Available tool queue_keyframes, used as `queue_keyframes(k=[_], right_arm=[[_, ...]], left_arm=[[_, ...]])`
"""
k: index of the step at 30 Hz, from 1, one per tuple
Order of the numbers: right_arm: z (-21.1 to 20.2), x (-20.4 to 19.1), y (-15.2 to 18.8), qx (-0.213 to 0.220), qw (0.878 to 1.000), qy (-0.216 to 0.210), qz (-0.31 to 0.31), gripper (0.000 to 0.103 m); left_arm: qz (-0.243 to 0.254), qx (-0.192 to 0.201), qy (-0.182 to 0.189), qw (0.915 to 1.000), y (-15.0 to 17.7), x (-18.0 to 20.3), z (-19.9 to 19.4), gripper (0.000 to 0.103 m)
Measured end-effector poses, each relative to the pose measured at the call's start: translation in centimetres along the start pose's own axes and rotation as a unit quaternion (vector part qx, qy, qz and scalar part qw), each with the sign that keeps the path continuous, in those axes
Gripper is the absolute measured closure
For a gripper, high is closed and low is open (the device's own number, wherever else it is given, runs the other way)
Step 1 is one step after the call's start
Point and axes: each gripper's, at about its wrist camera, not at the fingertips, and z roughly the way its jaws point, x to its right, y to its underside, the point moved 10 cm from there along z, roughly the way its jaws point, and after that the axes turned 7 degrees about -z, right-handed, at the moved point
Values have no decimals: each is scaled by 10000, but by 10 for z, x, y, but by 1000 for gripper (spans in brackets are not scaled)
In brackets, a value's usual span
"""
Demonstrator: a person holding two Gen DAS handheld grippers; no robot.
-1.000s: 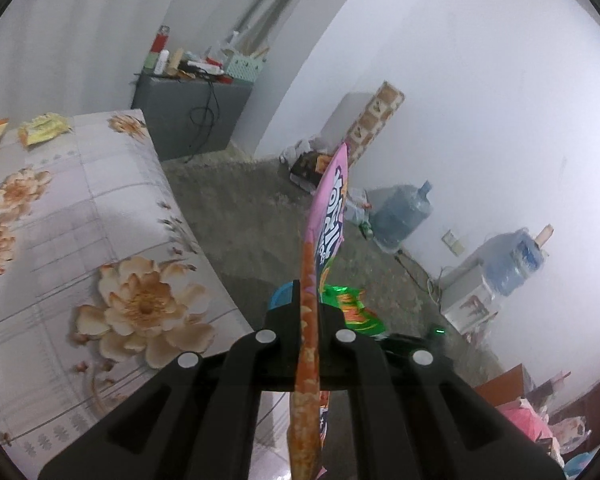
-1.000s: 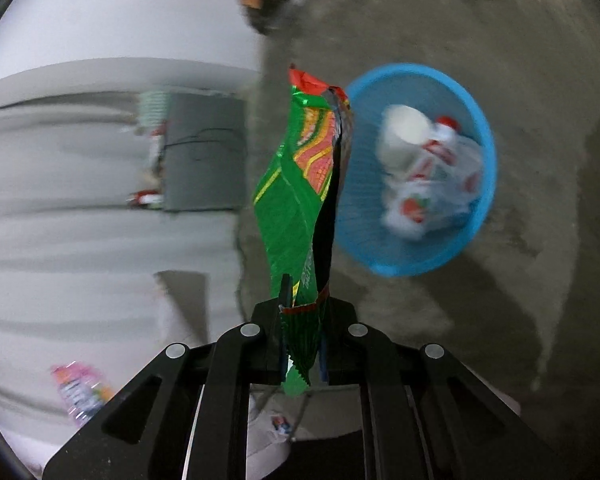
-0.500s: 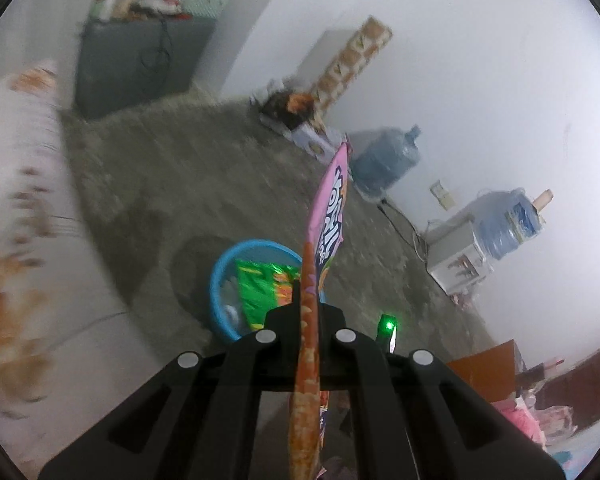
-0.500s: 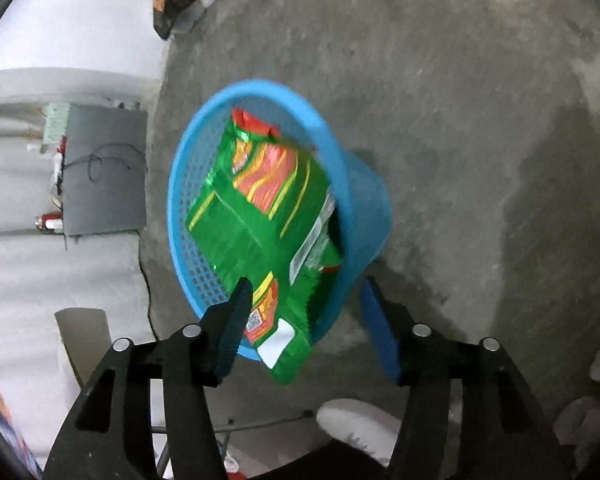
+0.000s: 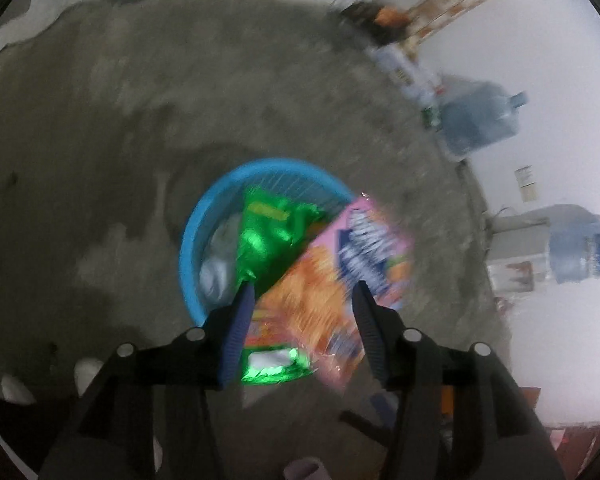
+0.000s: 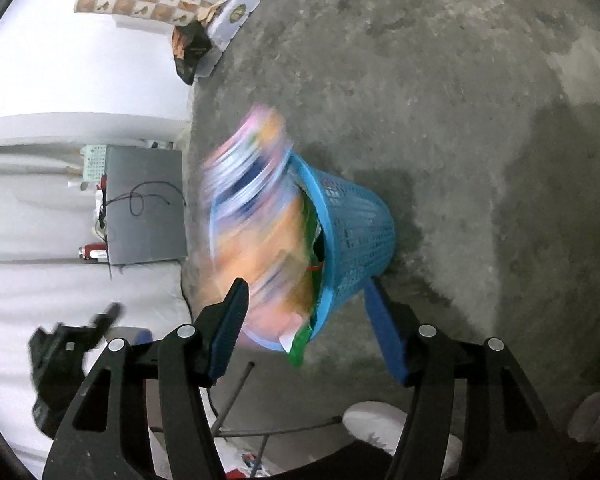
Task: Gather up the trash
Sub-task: 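Carry the green wrapper over the wastebasket and open the right gripper while the left carries the chip bag, then lower the pink chip bag into the wastebasket and open the left gripper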
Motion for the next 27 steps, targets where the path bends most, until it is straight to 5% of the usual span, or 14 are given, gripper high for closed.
queue_keyframes(k=[5,12,21,27], right_arm=[[0,-10,-2,10,9995,86,-301,45],[0,-15,-20,191,9991,125,-359,47],[68,18,-82,-202,9962,851,26,48],[83,18,-82,-298,9964,791,3,97]], left_arm=[[254,286,-2,9993,-5,-3,-25,54],[628,743,384,9945,-8,9,-110,54],[887,593,1260,9863,43,-27,-232,44],[271,563,1383,9884,76,-103,-275,44]])
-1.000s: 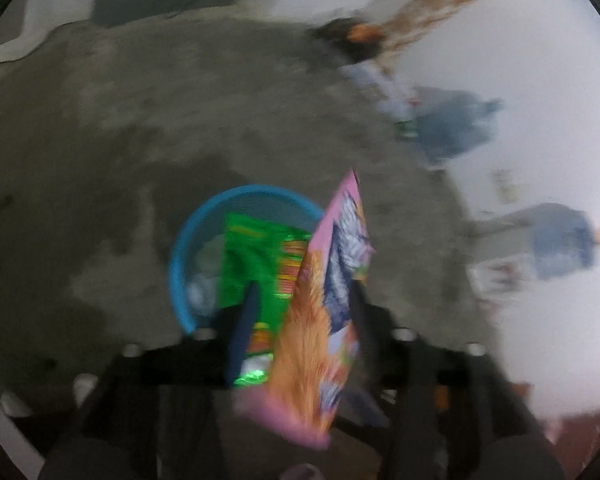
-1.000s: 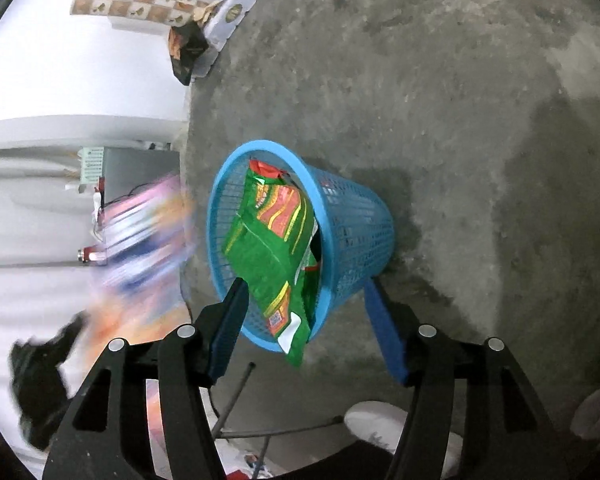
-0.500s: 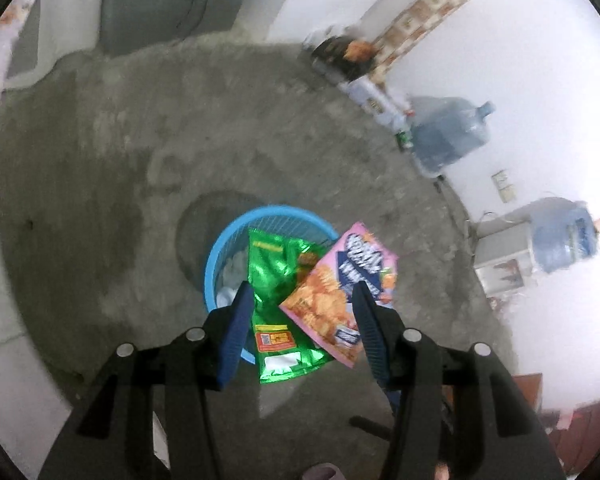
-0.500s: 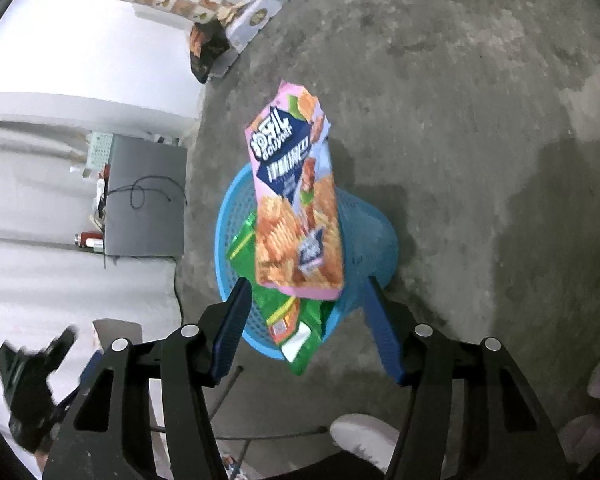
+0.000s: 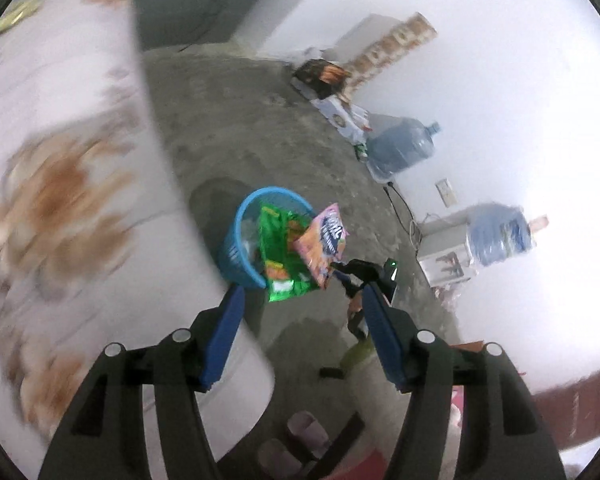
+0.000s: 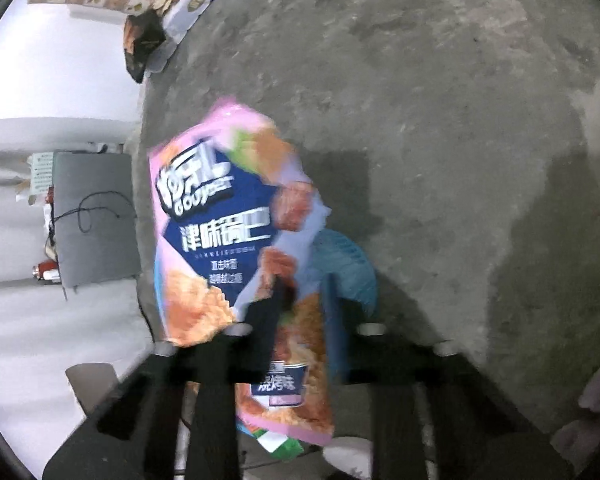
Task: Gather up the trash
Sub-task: 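Lower the pink chip bag into the wastebasket and open the left gripper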
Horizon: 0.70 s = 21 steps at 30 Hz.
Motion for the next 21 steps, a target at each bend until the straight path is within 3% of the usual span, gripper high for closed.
queue_keyframes(k=[3,8,13,16,19,21], right_arm=[[-7,-8,11,50,9998,-75,-202,101],[-26,-31,29,108,9981,-365,-488,102],[-6,-56,51,-156,9918,149,-1260,101],[20,-66,63,-391,9822,714,-1695,92],[25,-70,60,-127,9691,1341,-2064,69],[19,-74,60,18,9666,1440,-2119,56]], left_arm=[[-267,20,22,9996,10,-21,-15,44],[-74,279,117,9995,11,-15,-29,44],[292,404,221,9985,15,2,-33,44],[265,397,257,9985,16,2,-32,44],[267,532,205,9980,17,-2,-41,44],[274,639,158,9975,17,-4,-47,43]])
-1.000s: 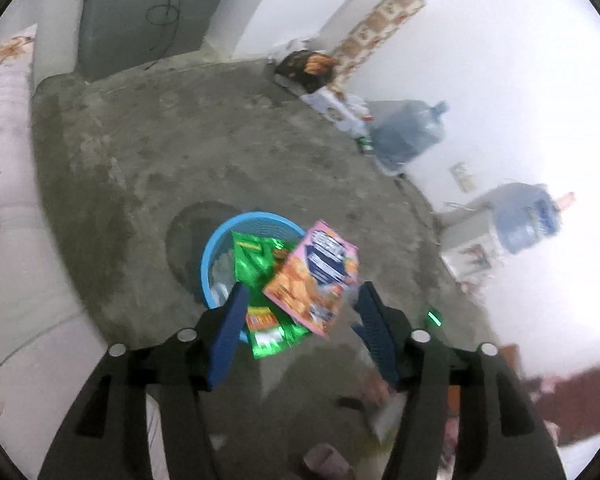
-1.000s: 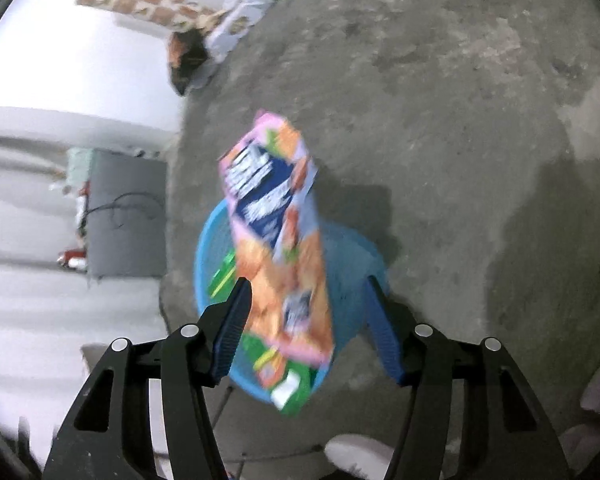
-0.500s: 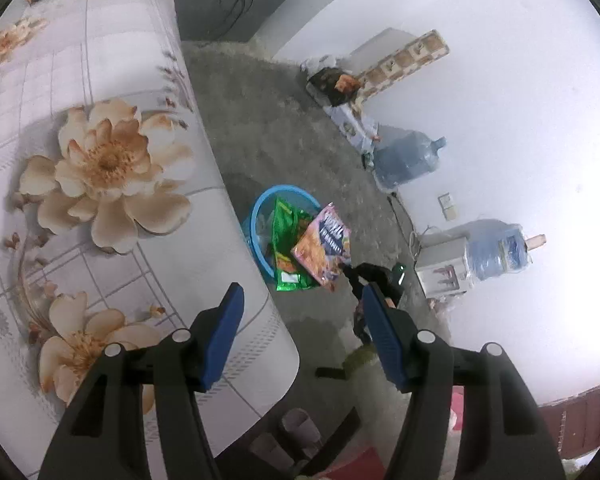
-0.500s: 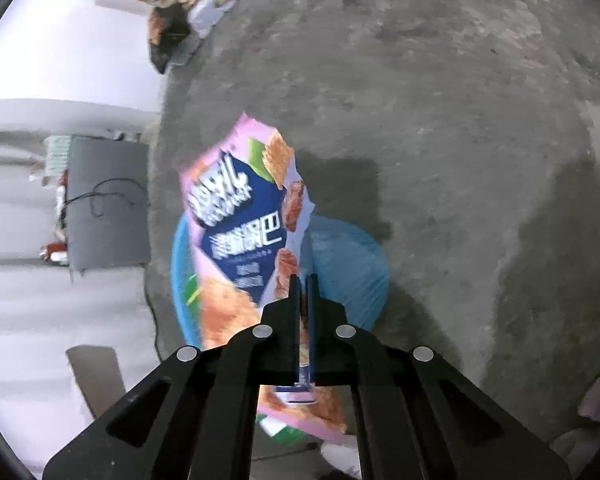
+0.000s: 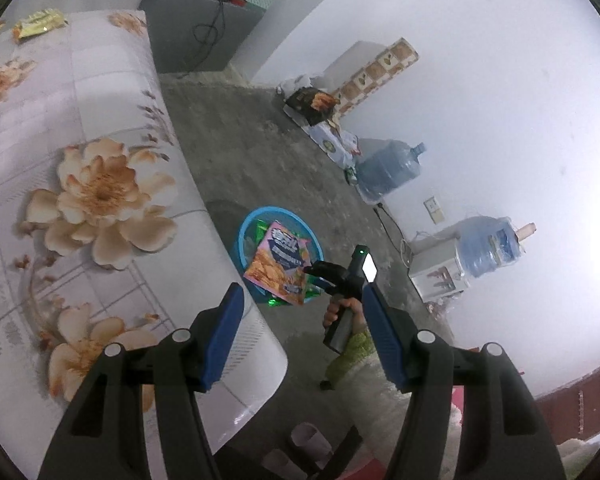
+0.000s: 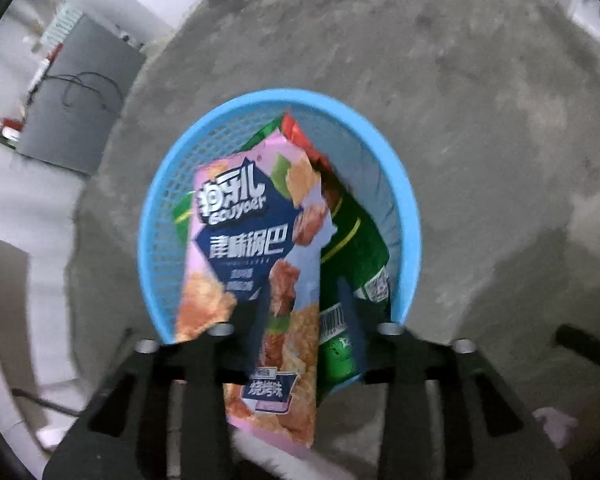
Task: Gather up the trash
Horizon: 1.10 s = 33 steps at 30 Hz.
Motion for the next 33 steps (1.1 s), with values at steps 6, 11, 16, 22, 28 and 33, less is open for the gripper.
queue_keyframes(k=[6,11,16,22,28,33], right_arm=[[-59,-4,2,676,9974,-10,-242,44],[-135,-26,16,1214,9904,-370,-541,42],[-223,-93,59,1917,9651,-647,-1662,27],[-296,-190,140,2462,9076,-1091,-3222,10],[-336,-241,198,2848,8509,-1199,-4247,8],[-342,-255,232,2948,8332,-669,-4630,8]], left_arm=[[281,466,-387,9978,0,-16,-25,39],[437,863,-739,9926,3,-30,-52,25],[484,1437,-1383,9787,6,-43,-87,6],[278,2162,-2268,9492,19,-65,-137,6],[402,2761,-3206,9052,41,-81,-182,6],[246,2926,-3520,8888,63,-88,-209,6]])
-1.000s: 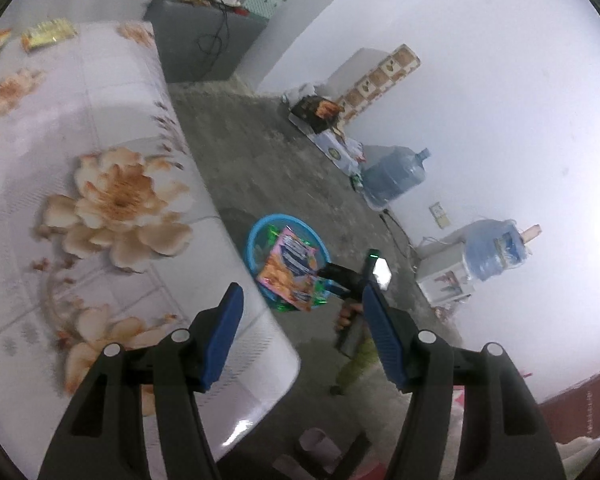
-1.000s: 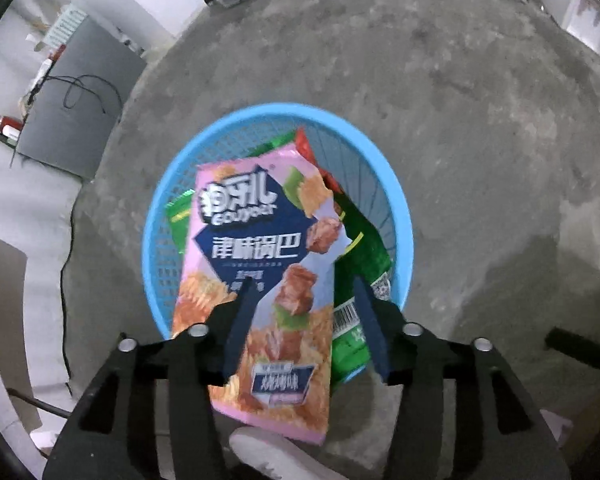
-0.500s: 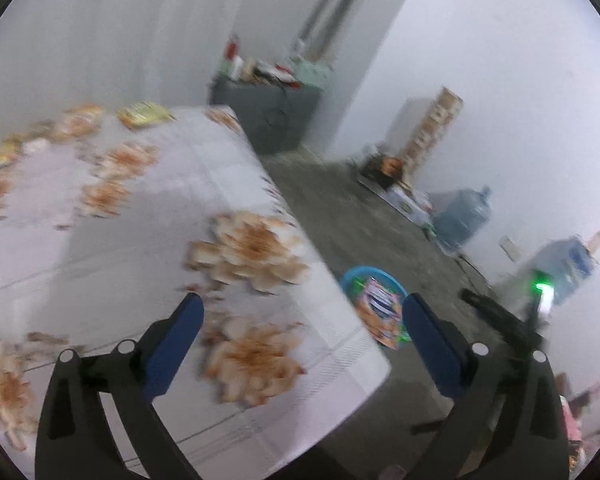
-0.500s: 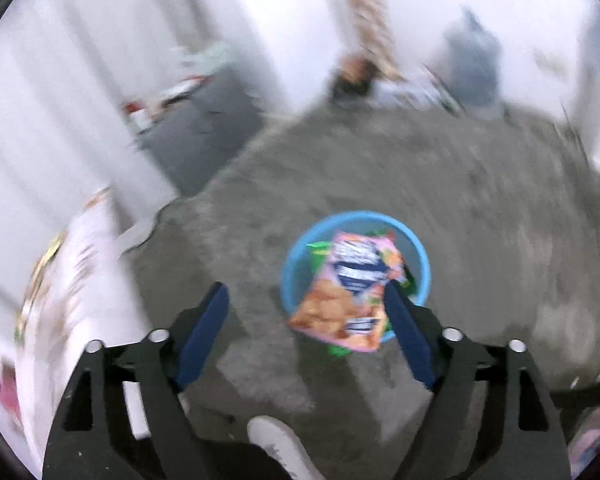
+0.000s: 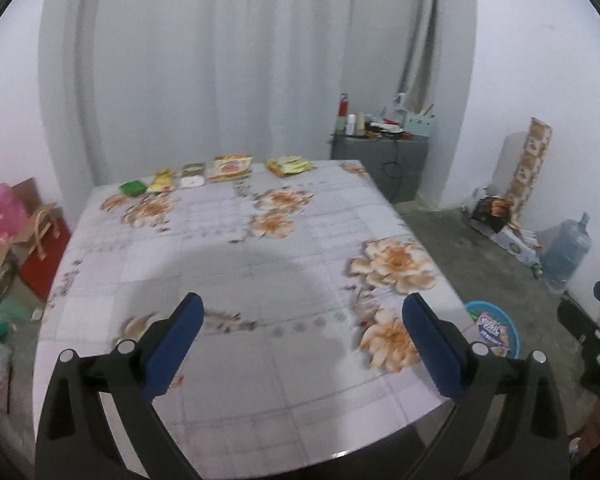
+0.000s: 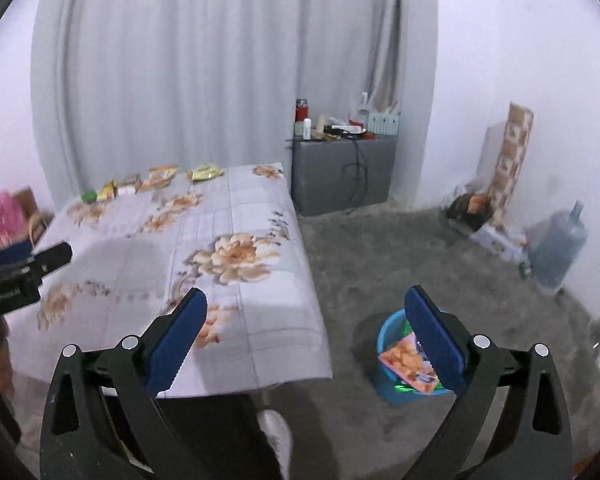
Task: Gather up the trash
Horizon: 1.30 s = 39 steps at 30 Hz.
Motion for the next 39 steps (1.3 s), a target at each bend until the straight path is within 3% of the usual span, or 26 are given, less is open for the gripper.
queue_keyframes(k=[6,13,39], right_arm=[[4,-18,38,-595,9978,262,-154,8],[5,-32,68,-913,9957,139,-103,8],[7,-30,92,-1141,9930,155,-270,8]], left_arm=[[-288,-161,-191,9993,32,-11,-8,6],[-148,-924,-620,9937,73,-16,7,6],[116,-1129,-963,9889,82,-9,14,6]])
